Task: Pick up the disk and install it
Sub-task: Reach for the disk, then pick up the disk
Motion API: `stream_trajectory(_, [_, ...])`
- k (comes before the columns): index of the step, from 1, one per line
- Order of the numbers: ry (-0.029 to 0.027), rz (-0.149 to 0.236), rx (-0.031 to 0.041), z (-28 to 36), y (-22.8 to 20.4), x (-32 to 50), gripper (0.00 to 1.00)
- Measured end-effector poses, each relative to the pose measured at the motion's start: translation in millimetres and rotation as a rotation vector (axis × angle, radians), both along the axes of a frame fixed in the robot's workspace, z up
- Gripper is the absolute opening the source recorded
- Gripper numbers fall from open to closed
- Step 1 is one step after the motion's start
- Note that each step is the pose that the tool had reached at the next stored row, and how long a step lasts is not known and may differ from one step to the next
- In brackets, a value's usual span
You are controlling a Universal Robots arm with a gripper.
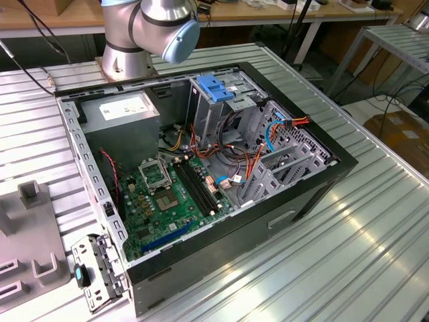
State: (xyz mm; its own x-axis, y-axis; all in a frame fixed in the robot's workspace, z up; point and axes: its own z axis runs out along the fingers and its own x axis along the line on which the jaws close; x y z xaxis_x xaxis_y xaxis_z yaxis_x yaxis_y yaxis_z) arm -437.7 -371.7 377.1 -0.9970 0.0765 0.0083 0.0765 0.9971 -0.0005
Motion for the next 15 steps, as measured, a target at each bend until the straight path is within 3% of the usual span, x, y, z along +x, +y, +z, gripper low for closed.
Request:
stream_trajectory(8, [0.0001,0.0,0.0002,0.0,0.0,-26.2,0.11])
stream_trajectory(15, [0.0001,0.0,0.0002,0.0,0.0,-28.0,0.11])
